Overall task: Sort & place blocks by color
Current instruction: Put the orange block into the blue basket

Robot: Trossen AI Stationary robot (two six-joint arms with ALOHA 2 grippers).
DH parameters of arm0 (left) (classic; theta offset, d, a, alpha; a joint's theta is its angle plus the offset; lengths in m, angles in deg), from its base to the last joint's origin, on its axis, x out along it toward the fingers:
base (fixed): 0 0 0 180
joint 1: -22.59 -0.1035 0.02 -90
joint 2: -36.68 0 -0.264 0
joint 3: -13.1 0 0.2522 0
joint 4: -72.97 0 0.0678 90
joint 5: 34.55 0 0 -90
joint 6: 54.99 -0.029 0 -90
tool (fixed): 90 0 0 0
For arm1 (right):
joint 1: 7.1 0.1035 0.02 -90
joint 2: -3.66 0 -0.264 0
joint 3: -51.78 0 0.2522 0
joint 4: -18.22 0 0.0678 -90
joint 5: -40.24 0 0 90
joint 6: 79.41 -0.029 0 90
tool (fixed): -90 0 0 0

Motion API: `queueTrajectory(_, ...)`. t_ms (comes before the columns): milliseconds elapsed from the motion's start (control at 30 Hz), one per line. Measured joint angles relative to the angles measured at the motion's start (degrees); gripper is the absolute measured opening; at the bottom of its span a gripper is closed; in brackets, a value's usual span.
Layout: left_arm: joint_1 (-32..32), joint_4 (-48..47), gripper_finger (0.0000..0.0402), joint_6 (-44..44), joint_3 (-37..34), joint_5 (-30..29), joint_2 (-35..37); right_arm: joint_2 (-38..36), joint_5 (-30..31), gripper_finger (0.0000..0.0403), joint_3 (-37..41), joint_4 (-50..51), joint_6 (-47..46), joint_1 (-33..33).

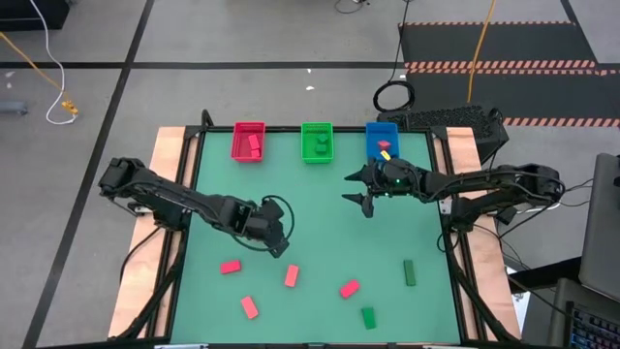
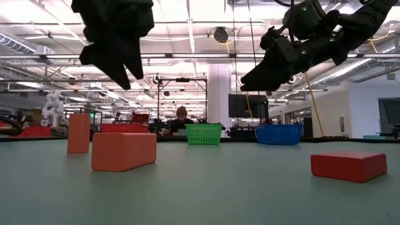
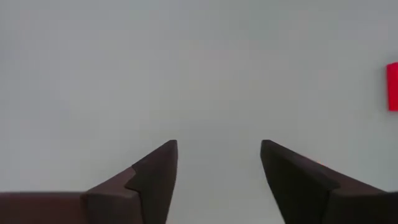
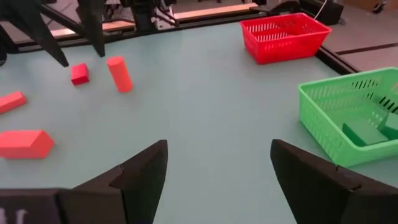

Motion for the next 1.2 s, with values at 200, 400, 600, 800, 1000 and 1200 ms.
queueTrajectory(200, 0.1, 1.2, 0.0300, -1.8, 0.0, 0.4, -1.1, -0.2, -0.1, 0.0276, 0.0, 0.9, 0.6, 0.0)
queueTrajectory(400, 0.2, -8.1, 0.0345, 3.5, -0.1, 6.2, -1.8, -0.3, -0.1, 0.0276, 0.0, 1.3, 0.6, 0.0)
queueTrajectory(600, 0.5, -15.7, 0.0351, 6.8, 0.0, 6.6, -2.1, -0.3, -0.1, 0.0276, 0.0, 1.8, 0.6, 0.0)
queueTrajectory(800, 0.5, -16.0, 0.0351, 7.7, -0.8, 6.9, -2.1, -0.3, -0.1, 0.0276, 0.0, 2.5, 0.6, 0.0)
queueTrajectory(1000, 0.5, -15.3, 0.0351, 9.6, -5.3, 8.3, -2.1, -0.3, -0.1, 0.0276, 0.0, 3.4, 0.8, 0.0)
queueTrajectory(1200, 0.5, -11.5, 0.0351, 10.3, -7.2, 7.5, -2.1, -0.3, 0.0, 0.0276, 0.0, 3.4, 0.8, 0.0)
